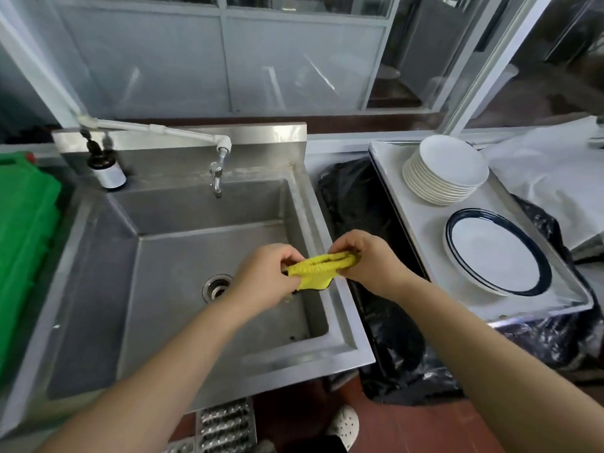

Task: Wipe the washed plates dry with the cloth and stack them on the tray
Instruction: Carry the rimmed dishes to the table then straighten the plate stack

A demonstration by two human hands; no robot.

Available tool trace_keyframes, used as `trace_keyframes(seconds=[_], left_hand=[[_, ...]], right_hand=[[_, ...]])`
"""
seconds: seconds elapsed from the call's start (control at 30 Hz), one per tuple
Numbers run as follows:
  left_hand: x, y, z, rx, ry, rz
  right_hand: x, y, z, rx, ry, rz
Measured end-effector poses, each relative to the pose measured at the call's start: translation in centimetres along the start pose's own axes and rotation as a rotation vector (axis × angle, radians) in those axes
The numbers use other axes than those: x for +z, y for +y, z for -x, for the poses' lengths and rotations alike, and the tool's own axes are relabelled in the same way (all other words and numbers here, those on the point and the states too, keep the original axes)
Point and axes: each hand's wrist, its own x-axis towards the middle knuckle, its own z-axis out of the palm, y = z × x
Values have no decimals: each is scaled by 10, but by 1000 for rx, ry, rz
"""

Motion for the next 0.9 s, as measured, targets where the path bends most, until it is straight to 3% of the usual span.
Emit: trace_keyframes(seconds=[0.13, 0.27, 0.37, 0.57, 0.63, 0.77, 0.9], left_hand=[[61, -33, 24, 88, -46, -215], [129, -65, 60, 62, -317, -408], [147, -79, 78, 96, -386, -447], [139, -92, 82, 107, -489, -336], [135, -90, 78, 70, -496, -294], [126, -65, 50, -72, -340, -182], [131, -16, 15, -17, -217, -72]], right_hand=[[35, 50, 52, -49, 50, 235], [76, 98, 109, 117, -232, 506], [87, 108, 136, 201, -285, 477], [84, 109, 156, 163, -281, 416], [77, 105, 159, 174, -222, 355], [45, 98, 168, 303, 68, 247], [-10, 105, 180, 404, 222, 192]])
